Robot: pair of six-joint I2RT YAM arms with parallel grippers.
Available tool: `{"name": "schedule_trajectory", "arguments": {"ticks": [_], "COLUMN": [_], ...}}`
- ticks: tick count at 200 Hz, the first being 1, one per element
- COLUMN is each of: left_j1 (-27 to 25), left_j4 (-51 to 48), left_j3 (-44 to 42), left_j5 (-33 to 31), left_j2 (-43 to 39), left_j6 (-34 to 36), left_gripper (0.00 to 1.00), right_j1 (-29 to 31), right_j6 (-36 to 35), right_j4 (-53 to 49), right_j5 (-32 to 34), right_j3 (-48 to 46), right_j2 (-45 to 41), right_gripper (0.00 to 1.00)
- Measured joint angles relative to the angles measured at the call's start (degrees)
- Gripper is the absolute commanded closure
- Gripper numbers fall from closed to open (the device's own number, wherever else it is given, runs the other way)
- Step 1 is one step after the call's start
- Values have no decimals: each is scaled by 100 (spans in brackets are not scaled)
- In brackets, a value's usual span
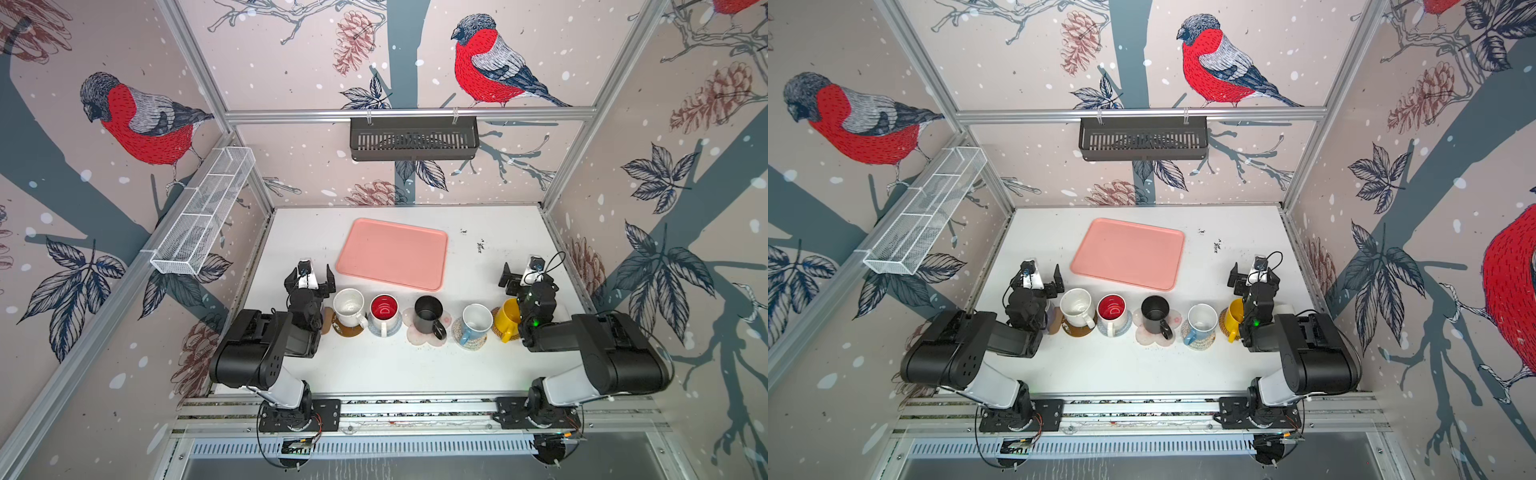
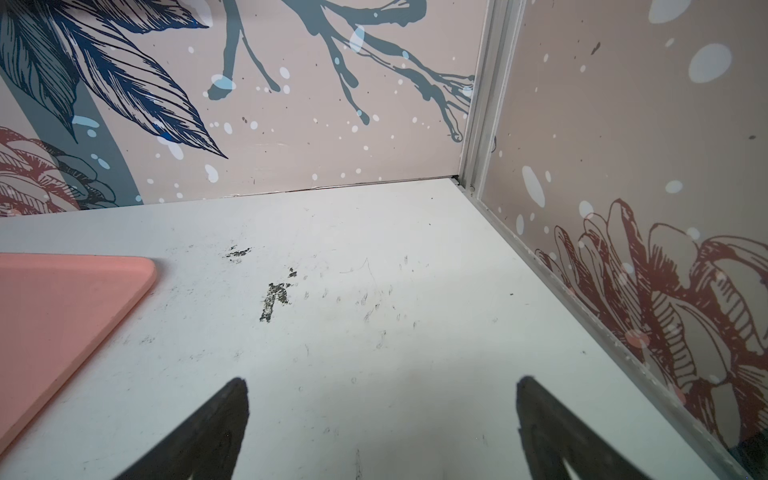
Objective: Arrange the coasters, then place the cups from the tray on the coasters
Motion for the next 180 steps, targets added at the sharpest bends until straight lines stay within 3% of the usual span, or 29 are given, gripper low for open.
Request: {"name": "schedule_trajectory", "arguments": {"ticks": [137, 180], "left_j1": [0, -2], "left_j4": [15, 774], "left_j3": [-17, -470], "left_j5": [-4, -98], "left_j2": [0, 13], "left_j6": [0, -33], "left_gripper": [3, 3], "right_j1": [0, 0], "right_j6": [0, 107], "right_j4": [0, 210], "right_j5": [0, 111], "right_j3": [0, -151], "right_j2": [0, -44], "right_gripper": [0, 0]}}
